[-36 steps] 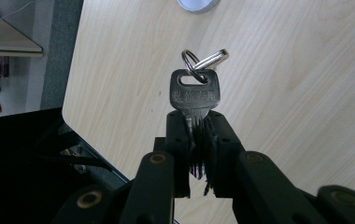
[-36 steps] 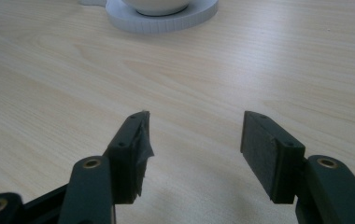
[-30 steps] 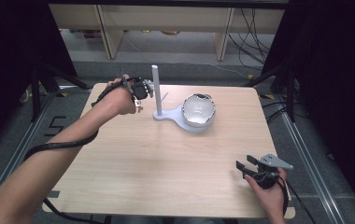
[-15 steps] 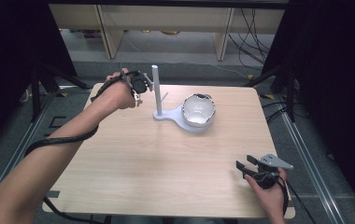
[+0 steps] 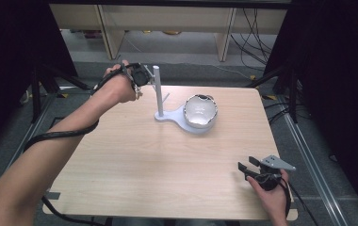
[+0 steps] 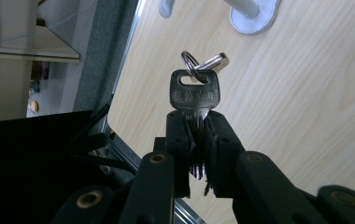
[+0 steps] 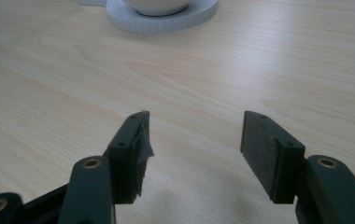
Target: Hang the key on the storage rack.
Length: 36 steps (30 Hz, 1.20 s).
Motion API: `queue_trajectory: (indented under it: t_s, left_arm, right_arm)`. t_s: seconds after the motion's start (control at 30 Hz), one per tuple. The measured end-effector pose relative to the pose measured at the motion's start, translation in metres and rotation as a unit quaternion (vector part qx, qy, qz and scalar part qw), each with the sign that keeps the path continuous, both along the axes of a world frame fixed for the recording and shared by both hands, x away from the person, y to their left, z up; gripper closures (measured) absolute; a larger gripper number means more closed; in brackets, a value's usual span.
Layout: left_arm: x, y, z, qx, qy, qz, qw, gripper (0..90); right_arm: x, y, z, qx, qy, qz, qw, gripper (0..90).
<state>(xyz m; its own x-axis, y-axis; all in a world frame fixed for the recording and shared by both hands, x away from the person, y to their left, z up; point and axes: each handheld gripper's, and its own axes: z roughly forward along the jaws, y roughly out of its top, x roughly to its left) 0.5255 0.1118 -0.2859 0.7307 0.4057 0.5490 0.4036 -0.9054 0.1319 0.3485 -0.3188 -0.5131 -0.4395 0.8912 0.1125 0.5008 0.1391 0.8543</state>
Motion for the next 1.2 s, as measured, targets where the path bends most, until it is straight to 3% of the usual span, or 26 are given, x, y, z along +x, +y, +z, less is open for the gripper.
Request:
queue_trajectory:
  t_s: [0.4,0.43,0.5,0.6,0.77,0.87,0.9,1.03,1.2]
  left_arm:
    - [0.005,-0.008,-0.003,0.0,0.005,-0.006,1.0,80.5]
    - [0.006,-0.008,-0.003,0.001,0.004,-0.007,1.0,80.5]
    - [0.007,-0.01,-0.002,-0.002,0.005,-0.006,1.0,80.6]
    - [0.008,-0.01,0.001,0.001,0.002,-0.006,1.0,80.5]
    - [0.012,-0.013,0.007,-0.005,-0.013,-0.008,0.9999,80.6]
    - [0.013,-0.015,0.008,-0.003,-0.011,-0.008,0.9999,80.6]
    - [0.013,-0.015,0.008,-0.006,-0.013,-0.01,0.9998,80.5]
    - [0.015,-0.017,0.008,-0.01,-0.016,-0.01,0.9998,80.5]
    - [0.017,-0.019,0.009,-0.015,-0.025,-0.011,0.9995,80.5]
  right_arm:
    - [-0.001,0.0,0.001,0.0,0.006,0.006,1.0,43.3]
    - [0.001,-0.002,0.001,-0.008,-0.007,0.013,0.9999,43.3]
    - [0.0,-0.001,0.0,0.001,-0.003,0.005,1.0,43.3]
    - [0.002,-0.002,-0.001,-0.008,-0.012,0.007,0.9999,43.3]
    - [0.0,-0.001,0.0,-0.001,-0.005,0.007,1.0,43.3]
    - [-0.001,0.0,0.001,0.003,0.002,0.005,1.0,43.3]
    - [0.001,-0.002,0.0,-0.006,-0.01,0.014,0.9998,43.3]
    - [0.0,-0.001,0.0,0.003,-0.002,0.006,1.0,43.3]
    - [0.002,-0.002,0.0,-0.009,-0.014,0.014,0.9998,43.3]
